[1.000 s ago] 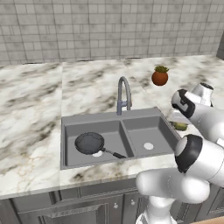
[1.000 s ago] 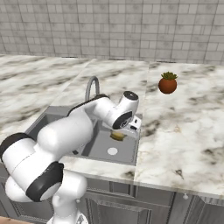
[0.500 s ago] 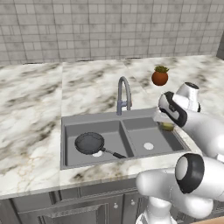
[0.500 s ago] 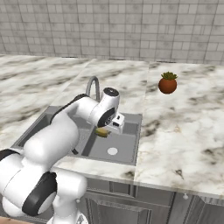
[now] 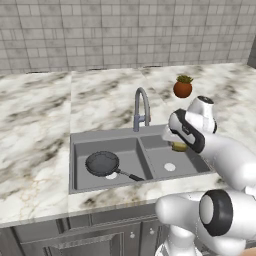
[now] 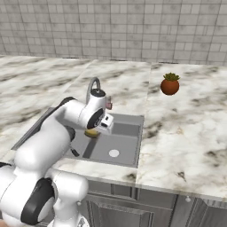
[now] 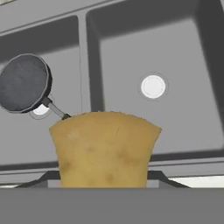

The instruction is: Pick the pan and sponge and place them into the sink. Then turn on the water.

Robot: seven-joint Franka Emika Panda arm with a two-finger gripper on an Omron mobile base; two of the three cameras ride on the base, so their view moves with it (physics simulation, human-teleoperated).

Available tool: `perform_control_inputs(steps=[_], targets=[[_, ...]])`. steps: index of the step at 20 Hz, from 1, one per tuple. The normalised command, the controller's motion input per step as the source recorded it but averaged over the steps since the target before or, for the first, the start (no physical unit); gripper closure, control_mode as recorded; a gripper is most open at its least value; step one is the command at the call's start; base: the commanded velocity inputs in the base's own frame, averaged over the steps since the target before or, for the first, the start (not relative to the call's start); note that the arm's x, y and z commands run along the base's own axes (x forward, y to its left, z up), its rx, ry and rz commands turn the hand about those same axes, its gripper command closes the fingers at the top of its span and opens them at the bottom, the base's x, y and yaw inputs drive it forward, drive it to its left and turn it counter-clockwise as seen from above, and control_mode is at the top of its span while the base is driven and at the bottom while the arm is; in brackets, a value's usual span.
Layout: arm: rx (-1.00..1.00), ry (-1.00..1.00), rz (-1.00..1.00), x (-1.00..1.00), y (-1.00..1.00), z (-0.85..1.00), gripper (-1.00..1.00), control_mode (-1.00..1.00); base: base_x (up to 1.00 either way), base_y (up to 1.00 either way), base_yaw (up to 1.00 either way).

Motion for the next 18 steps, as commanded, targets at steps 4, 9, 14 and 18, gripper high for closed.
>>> perform_control_inputs(steps=[4,9,14,18], targets=[[0.00,0.00,0.00,0.05,0.47,0.00,1.00,-1.00,0.00,0.00,0.00],[0.00,0.00,0.00,0.09,0.49,0.00,1.00,-1.00,0.00,0.00,0.00],[0.00,0.00,0.00,0.15,0.51,0.00,1.00,-1.00,0.00,0.00,0.00],[-0.02,0.00,0.00,0.26,0.53,-0.04,1.00,-1.00,0.00,0.00,0.00]])
